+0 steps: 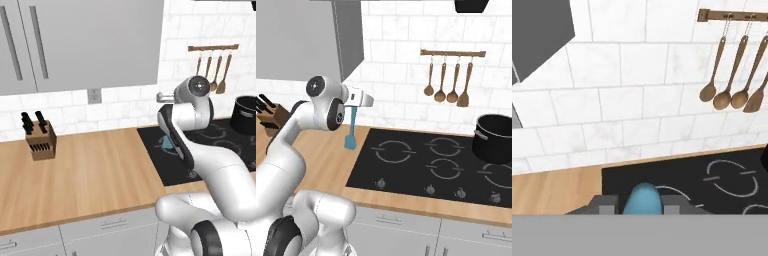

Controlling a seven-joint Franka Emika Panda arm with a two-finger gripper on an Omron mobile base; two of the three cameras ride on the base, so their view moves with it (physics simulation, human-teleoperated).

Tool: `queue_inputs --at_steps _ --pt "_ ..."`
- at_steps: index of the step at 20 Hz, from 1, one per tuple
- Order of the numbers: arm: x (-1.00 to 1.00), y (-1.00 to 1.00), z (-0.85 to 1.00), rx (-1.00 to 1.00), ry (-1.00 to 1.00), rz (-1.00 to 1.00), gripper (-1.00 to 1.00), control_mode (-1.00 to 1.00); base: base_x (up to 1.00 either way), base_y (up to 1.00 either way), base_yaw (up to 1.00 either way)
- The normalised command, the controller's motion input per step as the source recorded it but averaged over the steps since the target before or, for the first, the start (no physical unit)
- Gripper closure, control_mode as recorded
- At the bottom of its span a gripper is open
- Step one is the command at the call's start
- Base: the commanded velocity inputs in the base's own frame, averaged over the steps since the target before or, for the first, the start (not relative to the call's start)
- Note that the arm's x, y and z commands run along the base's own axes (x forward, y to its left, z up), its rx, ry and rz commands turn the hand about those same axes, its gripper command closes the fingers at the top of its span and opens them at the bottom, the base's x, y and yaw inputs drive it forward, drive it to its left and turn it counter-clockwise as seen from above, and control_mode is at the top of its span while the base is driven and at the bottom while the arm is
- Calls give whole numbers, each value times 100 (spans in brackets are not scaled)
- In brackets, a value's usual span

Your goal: Put the squash and corn in the pot. Retrieve the spatula and lightly stir the vegetables in the pot.

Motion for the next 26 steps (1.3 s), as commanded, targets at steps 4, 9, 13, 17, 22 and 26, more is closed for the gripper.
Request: queue_inputs --at_steps 4,9,13,17,22,26 --pt "0 0 0 0 0 0 100 100 0 -66 -21" --pt "0 0 0 0 0 0 100 100 0 -98 -13" --pt "0 0 0 0 0 0 100 100 14 -100 0" --pt "0 0 0 0 0 0 100 100 32 -99 14" --pt "0 0 0 0 0 0 100 100 44 -81 23" --pt "0 0 0 0 0 0 100 100 69 -45 21"
